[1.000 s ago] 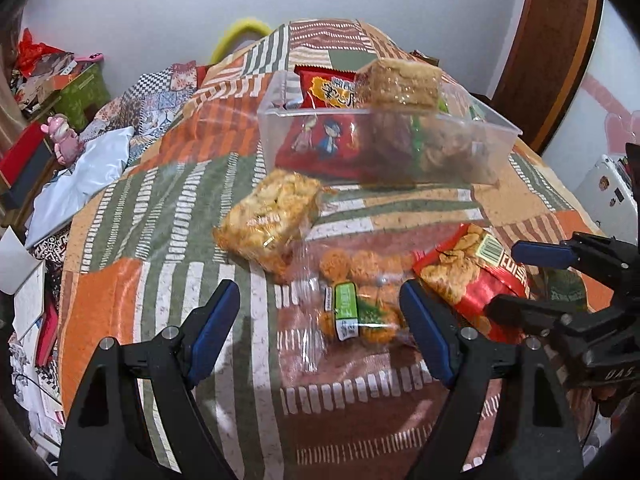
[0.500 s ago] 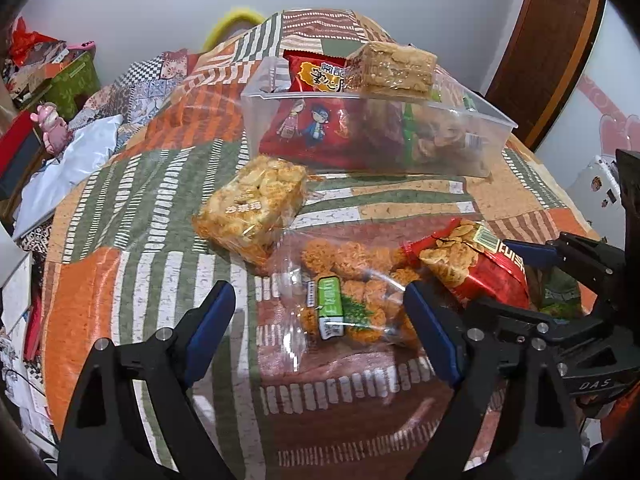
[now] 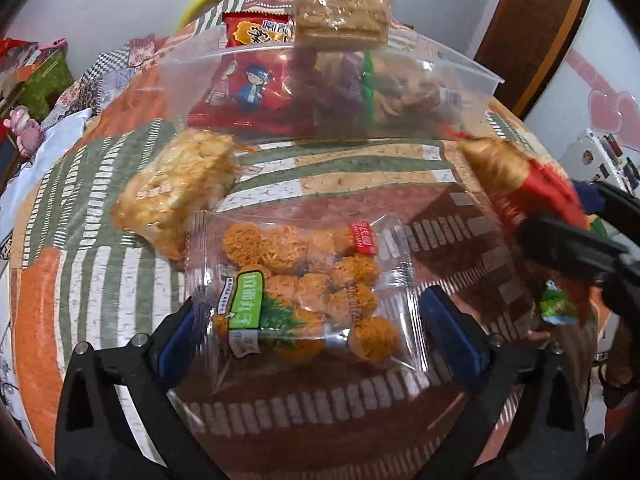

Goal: Organize snacks
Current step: 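Carry both bags over the clear box and open both grippers to drop them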

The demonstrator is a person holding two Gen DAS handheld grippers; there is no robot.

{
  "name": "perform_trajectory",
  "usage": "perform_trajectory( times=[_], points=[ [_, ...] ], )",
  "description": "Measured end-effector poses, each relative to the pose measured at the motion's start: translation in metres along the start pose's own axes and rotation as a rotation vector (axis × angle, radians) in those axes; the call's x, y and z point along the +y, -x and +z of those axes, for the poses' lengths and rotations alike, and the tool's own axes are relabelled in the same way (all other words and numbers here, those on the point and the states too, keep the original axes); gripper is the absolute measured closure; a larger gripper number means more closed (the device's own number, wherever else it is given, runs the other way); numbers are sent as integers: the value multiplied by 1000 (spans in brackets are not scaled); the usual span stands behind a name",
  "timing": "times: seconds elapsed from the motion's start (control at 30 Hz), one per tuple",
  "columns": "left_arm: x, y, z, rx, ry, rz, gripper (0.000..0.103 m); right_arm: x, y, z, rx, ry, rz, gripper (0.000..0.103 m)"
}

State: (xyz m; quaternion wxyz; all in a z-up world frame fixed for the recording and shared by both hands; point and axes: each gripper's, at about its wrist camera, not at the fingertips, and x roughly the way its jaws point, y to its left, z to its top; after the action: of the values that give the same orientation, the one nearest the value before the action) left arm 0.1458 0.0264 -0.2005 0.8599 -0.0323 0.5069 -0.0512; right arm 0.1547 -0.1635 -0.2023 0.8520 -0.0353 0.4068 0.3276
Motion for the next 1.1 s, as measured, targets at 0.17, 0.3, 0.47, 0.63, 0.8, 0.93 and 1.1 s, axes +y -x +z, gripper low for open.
perform_trajectory(
  times=[0.17,0.3,0.47,0.63,0.8,0.93,1.1],
  points=[
    [-5,-2,1,-17,-8,-11,2,-6,5,3,-16,-10,-16,34],
    [-6,4,-4,-44,-14,-24,17,-10,9,5,-29,-23,-16,34],
    [-6,15,-10,-72,-32,-3,22,-12,16,7,-47,-22,-22,34],
    [-3,34,-11,-115,-9,5,22,-17,23,11,-71,-31,-32,34],
    [4,56,0,-172,8,0,22,-21,30,19,-98,-40,-40,34],
    [5,76,11,-224,7,4,22,-23,35,29,-125,-37,-51,34],
    [9,93,35,-281,16,2,22,-27,37,42,-155,-43,-57,34]
  ],
)
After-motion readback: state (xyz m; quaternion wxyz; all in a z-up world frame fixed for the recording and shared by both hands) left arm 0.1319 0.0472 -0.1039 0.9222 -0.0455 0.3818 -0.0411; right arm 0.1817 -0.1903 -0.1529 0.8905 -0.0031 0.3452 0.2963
